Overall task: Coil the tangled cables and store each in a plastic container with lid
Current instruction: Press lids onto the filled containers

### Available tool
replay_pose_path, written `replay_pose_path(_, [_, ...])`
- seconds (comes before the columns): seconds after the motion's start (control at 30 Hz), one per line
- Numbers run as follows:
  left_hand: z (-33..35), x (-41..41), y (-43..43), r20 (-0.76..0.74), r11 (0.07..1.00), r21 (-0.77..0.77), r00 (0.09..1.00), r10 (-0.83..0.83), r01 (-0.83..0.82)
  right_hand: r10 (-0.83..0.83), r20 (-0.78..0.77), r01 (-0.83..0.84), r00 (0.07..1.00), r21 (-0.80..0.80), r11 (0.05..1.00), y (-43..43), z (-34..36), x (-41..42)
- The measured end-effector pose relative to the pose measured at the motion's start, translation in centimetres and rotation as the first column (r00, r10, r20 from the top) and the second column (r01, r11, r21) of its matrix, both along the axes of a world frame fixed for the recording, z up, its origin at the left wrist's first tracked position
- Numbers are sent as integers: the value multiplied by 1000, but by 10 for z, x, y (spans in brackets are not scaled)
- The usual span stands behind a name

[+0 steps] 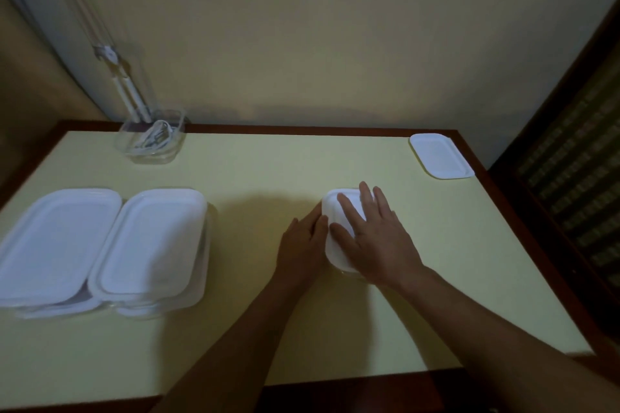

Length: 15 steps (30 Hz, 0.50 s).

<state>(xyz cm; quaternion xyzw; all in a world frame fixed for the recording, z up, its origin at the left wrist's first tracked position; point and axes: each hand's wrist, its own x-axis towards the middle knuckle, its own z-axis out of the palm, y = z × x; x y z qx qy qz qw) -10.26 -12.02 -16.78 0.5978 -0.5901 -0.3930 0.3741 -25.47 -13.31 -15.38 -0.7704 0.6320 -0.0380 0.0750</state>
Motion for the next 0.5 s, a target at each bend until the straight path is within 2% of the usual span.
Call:
replay_pose_path(0.13, [-3,-1,13,-22,999,-6,999,38,-38,-7,8,7,1000,-19,1000,11,-1,5])
replay_pose_path(0.37, [-4,16,40,-51,1000,3,998,-24,24,-19,45,19,999,-3,1000,39,2,18])
replay_pose_path(0.43, [0,24,40,7,998,-21,998,-55,55,-20,50,20,999,-5,1000,45,3,21])
replay_pose_path(0.5, [6,29,38,139,995,-64,988,-70,80,-26,45,26,999,-4,1000,47,4,23])
